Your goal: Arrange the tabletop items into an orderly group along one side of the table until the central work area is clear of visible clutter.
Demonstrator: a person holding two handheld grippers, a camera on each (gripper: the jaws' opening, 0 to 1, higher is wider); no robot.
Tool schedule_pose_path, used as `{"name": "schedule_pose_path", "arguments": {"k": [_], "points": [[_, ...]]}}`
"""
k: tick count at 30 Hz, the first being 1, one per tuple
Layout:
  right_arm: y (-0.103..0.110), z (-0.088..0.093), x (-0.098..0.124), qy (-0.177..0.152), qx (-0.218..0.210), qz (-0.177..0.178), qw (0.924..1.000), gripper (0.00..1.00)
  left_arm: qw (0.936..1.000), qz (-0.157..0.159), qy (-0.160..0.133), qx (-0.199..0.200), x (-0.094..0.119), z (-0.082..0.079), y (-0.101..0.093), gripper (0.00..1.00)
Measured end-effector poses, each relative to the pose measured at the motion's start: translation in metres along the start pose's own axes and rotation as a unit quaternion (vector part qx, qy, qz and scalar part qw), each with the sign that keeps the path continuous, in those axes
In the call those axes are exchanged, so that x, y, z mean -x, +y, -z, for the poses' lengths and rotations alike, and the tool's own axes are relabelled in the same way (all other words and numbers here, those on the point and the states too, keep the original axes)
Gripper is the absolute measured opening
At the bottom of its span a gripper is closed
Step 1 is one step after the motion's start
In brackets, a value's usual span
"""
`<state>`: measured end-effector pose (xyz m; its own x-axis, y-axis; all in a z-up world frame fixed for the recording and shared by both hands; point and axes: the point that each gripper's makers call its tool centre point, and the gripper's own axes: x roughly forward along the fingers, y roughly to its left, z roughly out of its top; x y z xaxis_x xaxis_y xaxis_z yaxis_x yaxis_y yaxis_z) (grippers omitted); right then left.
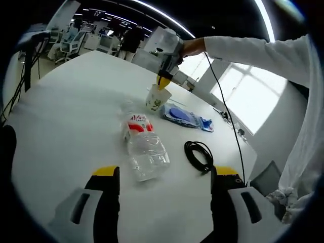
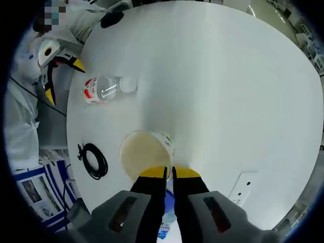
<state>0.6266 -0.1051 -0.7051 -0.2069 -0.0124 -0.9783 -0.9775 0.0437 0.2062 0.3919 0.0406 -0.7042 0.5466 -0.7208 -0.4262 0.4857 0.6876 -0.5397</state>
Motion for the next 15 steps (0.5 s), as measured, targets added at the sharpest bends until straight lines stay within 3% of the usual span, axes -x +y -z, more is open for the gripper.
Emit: {"name": "schedule_pose_path", "arguments": {"k": [15], "points": [[0.0032,-0.0014,0.0045,-0.015,-0.008,-0.001,0.9998,0.11,1.0000,0.000,-0.002,0.002,0.0020,-0.0006,0.0002,0.75]]}}
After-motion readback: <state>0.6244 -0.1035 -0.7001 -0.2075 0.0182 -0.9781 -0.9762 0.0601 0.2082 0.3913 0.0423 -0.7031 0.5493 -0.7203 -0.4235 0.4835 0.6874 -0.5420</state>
